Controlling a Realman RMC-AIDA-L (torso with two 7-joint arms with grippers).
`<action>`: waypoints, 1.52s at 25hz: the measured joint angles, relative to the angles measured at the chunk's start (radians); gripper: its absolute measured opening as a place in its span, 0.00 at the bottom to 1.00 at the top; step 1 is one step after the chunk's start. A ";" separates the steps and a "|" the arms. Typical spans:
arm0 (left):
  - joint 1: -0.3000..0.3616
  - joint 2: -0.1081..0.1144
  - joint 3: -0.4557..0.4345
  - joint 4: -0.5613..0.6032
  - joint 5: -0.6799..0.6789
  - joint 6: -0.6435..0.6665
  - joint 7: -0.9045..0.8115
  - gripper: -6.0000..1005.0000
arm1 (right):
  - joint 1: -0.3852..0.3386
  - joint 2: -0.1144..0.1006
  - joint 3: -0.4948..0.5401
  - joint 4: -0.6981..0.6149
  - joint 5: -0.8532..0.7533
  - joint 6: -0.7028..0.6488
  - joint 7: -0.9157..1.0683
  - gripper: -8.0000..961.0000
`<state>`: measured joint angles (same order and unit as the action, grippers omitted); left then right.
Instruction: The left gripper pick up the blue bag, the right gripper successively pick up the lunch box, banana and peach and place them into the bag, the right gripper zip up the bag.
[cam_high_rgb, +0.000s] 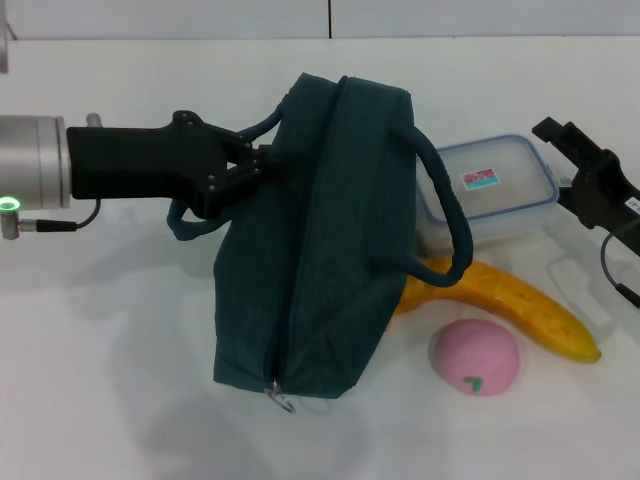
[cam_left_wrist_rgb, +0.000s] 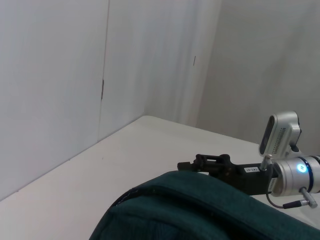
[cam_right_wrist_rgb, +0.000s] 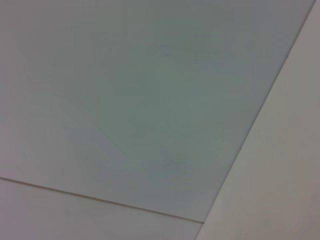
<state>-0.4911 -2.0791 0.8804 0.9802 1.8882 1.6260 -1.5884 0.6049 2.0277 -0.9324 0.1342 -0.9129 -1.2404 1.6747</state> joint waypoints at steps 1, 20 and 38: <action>0.000 -0.001 0.000 0.000 0.000 0.000 0.000 0.05 | 0.002 0.000 0.000 0.000 0.000 0.005 0.003 0.79; 0.002 -0.002 0.000 -0.002 0.000 -0.001 0.013 0.05 | 0.007 0.000 0.000 -0.005 0.000 0.012 -0.009 0.78; 0.003 -0.003 -0.002 -0.002 0.000 -0.003 0.015 0.05 | 0.007 0.000 0.004 -0.002 -0.001 -0.023 -0.106 0.14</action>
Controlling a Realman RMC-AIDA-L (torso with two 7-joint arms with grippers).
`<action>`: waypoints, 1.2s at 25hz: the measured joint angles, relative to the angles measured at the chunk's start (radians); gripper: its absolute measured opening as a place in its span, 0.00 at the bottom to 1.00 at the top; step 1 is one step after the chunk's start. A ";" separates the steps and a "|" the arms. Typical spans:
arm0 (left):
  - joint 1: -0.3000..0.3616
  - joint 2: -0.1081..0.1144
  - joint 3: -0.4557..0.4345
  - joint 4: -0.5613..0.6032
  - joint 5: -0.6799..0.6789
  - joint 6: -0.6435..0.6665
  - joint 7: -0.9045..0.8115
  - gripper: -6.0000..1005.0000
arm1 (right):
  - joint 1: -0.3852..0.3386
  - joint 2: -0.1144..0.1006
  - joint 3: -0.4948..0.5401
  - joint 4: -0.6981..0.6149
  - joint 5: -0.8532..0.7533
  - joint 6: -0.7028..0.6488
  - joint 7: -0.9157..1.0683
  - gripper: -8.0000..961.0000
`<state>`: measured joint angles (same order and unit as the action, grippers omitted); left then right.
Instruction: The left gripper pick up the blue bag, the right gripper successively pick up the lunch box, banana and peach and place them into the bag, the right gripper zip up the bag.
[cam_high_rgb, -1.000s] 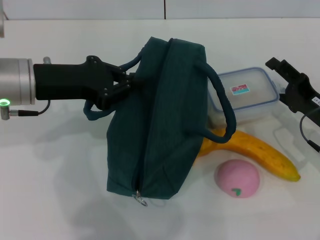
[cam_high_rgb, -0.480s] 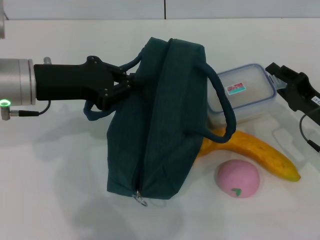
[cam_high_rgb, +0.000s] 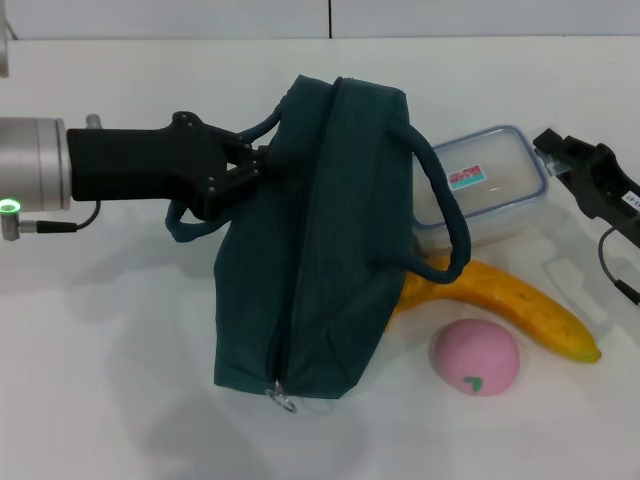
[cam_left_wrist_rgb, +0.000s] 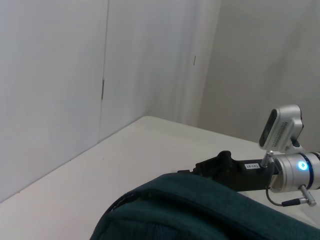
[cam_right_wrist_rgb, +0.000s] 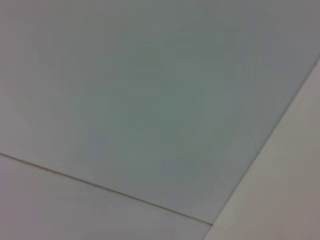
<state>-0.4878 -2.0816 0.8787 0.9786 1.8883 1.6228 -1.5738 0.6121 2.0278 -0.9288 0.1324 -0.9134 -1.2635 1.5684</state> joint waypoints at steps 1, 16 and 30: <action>0.000 0.000 -0.001 0.000 0.000 0.000 0.002 0.05 | -0.001 0.000 0.002 0.000 0.000 -0.002 -0.008 0.14; 0.044 0.010 -0.010 -0.013 -0.107 0.003 0.088 0.05 | -0.060 0.000 0.006 -0.079 0.000 -0.134 -0.288 0.12; 0.043 0.014 -0.006 -0.005 -0.106 0.003 0.080 0.04 | -0.069 0.000 0.001 -0.241 0.005 -0.246 -0.355 0.15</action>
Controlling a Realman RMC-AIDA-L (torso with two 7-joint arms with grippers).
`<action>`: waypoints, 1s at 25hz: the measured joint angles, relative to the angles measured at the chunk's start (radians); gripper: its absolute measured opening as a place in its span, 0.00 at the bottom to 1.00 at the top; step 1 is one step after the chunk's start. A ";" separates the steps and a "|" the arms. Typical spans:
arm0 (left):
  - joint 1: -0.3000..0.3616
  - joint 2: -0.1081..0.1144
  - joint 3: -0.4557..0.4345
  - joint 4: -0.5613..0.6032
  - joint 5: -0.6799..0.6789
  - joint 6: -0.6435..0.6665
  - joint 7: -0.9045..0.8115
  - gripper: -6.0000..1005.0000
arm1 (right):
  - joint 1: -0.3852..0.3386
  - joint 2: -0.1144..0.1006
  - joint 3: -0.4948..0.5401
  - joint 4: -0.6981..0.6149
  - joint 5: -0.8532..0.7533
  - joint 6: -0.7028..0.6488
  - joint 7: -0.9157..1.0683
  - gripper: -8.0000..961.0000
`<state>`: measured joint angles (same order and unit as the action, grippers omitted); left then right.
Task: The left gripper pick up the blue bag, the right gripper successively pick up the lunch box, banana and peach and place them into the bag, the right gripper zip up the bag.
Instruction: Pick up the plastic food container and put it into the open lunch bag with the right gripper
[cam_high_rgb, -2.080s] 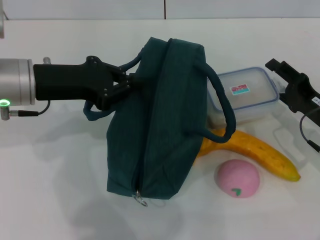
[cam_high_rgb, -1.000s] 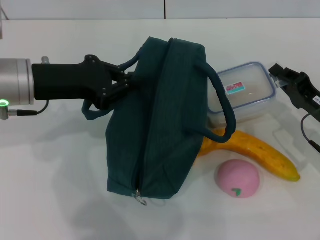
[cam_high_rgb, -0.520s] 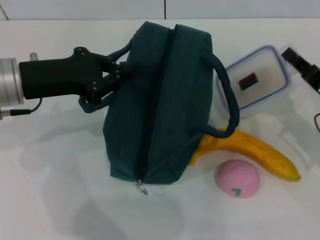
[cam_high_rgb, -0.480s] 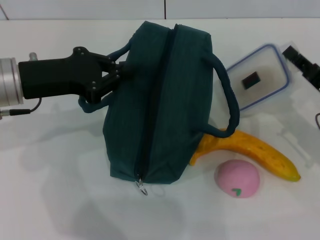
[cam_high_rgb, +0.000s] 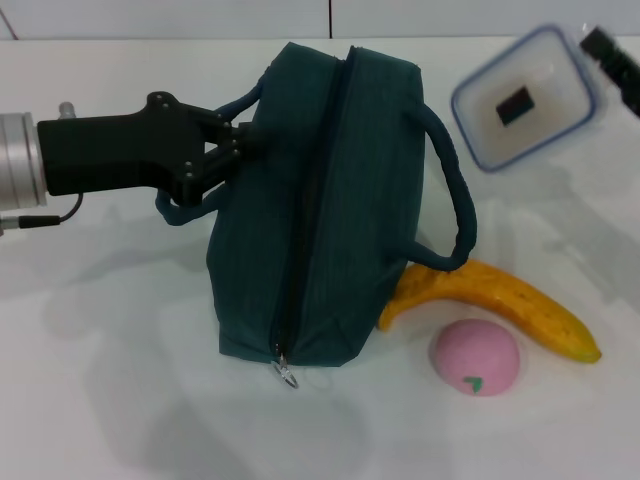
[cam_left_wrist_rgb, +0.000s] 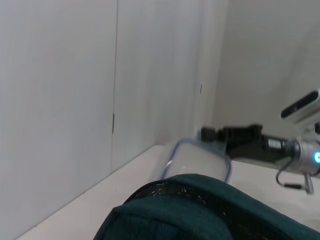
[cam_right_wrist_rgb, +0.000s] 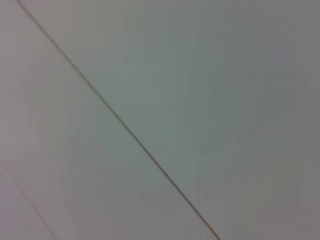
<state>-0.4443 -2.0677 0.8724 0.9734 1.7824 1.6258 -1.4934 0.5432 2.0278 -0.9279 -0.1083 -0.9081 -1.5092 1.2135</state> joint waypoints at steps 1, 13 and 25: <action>-0.001 0.000 0.001 0.000 0.001 -0.001 0.001 0.04 | 0.001 0.000 0.002 -0.012 0.002 -0.011 0.002 0.15; -0.035 -0.010 0.003 -0.012 0.037 -0.015 0.007 0.04 | 0.183 0.000 -0.006 -0.113 0.041 -0.160 0.030 0.17; -0.055 -0.012 -0.002 -0.035 0.039 -0.046 0.012 0.04 | 0.286 0.000 -0.190 -0.124 0.042 -0.087 0.090 0.19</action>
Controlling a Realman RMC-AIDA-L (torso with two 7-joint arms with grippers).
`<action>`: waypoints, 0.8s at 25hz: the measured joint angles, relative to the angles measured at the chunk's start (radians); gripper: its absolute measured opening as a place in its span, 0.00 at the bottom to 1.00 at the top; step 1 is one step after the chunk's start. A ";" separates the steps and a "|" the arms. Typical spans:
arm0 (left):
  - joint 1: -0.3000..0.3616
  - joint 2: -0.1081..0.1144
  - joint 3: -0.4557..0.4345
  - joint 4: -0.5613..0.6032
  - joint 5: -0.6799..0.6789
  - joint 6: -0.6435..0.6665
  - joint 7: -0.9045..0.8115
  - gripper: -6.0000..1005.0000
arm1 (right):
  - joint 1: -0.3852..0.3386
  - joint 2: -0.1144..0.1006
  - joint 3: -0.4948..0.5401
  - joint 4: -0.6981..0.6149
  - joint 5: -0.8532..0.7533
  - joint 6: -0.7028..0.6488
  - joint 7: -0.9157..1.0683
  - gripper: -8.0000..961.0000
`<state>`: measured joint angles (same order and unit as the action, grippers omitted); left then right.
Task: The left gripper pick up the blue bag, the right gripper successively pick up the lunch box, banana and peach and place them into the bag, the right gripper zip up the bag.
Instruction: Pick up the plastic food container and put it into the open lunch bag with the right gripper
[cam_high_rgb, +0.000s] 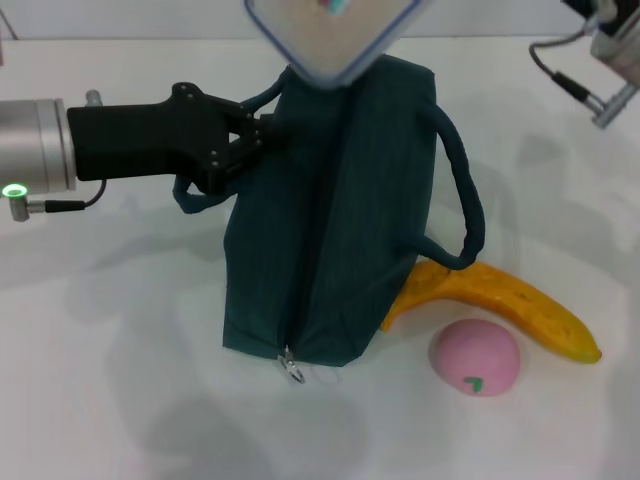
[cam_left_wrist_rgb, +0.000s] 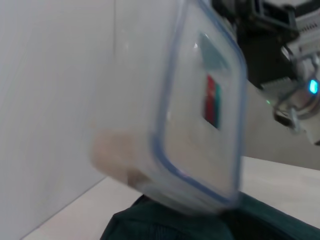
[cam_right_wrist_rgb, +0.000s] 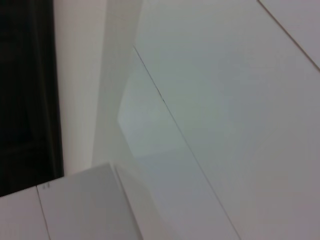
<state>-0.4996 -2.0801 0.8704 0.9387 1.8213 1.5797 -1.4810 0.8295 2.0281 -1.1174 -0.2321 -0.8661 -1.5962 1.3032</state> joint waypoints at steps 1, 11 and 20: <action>0.000 0.000 0.000 0.000 0.000 -0.006 0.000 0.04 | -0.012 0.000 -0.006 0.000 -0.001 0.000 0.003 0.19; 0.012 0.000 -0.004 -0.009 -0.012 -0.044 0.011 0.04 | -0.197 -0.013 -0.092 -0.080 -0.015 0.008 0.064 0.21; 0.008 -0.001 -0.003 -0.012 -0.016 -0.044 0.012 0.04 | -0.184 -0.015 -0.213 -0.107 -0.105 0.093 0.112 0.23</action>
<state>-0.4916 -2.0812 0.8677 0.9265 1.8050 1.5354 -1.4695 0.6451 2.0129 -1.3300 -0.3395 -0.9713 -1.5027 1.4147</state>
